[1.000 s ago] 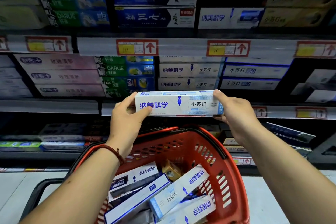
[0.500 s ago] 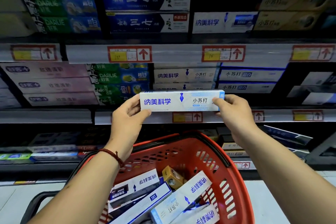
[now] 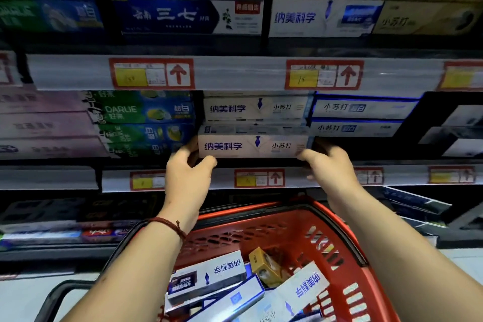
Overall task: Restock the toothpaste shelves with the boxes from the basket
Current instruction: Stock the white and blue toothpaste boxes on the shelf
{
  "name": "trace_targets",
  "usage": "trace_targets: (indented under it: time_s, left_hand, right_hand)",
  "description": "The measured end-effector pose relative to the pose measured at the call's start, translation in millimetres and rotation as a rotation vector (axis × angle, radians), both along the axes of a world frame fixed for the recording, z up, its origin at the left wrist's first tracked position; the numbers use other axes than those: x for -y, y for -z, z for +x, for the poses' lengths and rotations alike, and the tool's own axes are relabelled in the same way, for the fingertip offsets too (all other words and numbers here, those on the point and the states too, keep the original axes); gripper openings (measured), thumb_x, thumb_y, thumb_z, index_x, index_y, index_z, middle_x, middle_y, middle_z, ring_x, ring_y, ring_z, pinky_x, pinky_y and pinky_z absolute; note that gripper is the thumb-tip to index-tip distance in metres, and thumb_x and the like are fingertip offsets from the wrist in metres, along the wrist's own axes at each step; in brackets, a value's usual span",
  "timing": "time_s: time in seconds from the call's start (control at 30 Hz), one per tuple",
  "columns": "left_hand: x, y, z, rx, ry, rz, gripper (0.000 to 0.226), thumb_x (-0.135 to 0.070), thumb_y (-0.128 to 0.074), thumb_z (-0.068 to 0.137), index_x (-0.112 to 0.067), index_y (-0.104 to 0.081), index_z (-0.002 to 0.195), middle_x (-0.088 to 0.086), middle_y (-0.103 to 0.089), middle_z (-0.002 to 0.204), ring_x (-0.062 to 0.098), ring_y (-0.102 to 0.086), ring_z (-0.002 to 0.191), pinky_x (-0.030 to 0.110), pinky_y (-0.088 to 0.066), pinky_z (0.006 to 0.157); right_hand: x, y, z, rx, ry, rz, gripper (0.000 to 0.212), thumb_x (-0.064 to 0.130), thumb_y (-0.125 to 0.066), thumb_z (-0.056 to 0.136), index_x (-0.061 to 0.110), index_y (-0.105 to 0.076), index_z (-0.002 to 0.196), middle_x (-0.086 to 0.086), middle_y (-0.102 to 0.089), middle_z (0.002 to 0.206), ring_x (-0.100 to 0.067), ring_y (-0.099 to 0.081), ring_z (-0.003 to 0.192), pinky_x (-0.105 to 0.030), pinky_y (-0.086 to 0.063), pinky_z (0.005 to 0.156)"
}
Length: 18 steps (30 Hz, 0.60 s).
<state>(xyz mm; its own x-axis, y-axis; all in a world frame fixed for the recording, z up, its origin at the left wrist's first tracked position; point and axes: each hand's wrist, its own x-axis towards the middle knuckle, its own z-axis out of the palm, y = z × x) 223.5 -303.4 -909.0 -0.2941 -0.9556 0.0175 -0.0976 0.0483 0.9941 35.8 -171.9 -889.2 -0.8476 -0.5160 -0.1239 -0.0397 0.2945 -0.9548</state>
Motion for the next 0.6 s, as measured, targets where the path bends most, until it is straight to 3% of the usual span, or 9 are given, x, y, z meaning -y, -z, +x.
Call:
trace_targets:
  time_s: [0.13, 0.23, 0.37, 0.47, 0.6]
  left_hand:
    - [1, 3, 4, 0.070, 0.060, 0.028, 0.038, -0.014, -0.071, 0.088, -0.032, -0.067, 0.121, -0.012, -0.070, 0.118, 0.008, -0.063, 0.113, 0.024, -0.047, 0.094]
    - [0, 5, 1, 0.134, 0.105, 0.023, 0.048, -0.023, -0.072, 0.087, -0.028, -0.062, 0.134, -0.012, -0.068, 0.126, 0.012, -0.060, 0.122, 0.037, -0.046, 0.109]
    - [-4, 3, -2, 0.171, 0.102, 0.012, 0.060, -0.032, -0.072, 0.083, -0.030, -0.054, 0.140, -0.009, -0.060, 0.138, 0.014, -0.053, 0.132, 0.045, -0.041, 0.115]
    - [-7, 2, -1, 0.168, 0.127, -0.002, 0.063, -0.029, -0.073, 0.085, -0.032, -0.050, 0.144, -0.013, -0.056, 0.137, 0.014, -0.049, 0.135, 0.043, -0.039, 0.117]
    - [-15, -1, 4, 0.202, 0.173, -0.064, 0.061, -0.017, -0.069, 0.094, -0.027, -0.046, 0.149, -0.012, -0.052, 0.138, 0.015, -0.045, 0.138, 0.029, -0.036, 0.108]
  right_hand:
    - [9, 5, -2, 0.029, 0.007, 0.030, 0.042, 0.027, -0.074, 0.080, 0.015, -0.062, 0.119, 0.000, -0.069, 0.111, -0.022, -0.064, 0.101, -0.049, -0.055, 0.094]
    - [9, 9, -2, 0.054, 0.015, 0.032, 0.041, 0.024, -0.074, 0.083, 0.012, -0.058, 0.118, -0.003, -0.068, 0.110, -0.027, -0.066, 0.101, -0.049, -0.056, 0.094]
    - [6, 9, -7, 0.054, 0.019, -0.012, 0.035, 0.016, -0.072, 0.084, 0.011, -0.060, 0.116, -0.004, -0.070, 0.108, -0.024, -0.067, 0.098, -0.045, -0.060, 0.086]
    - [3, 5, -5, 0.055, -0.019, -0.006, 0.030, 0.016, -0.069, 0.087, 0.013, -0.058, 0.114, -0.004, -0.068, 0.113, -0.023, -0.067, 0.099, -0.038, -0.061, 0.079]
    - [-6, 3, 5, -0.086, -0.115, 0.104, 0.035, 0.027, -0.070, 0.081, 0.018, -0.056, 0.112, -0.001, -0.067, 0.114, -0.023, -0.066, 0.104, -0.047, -0.057, 0.093]
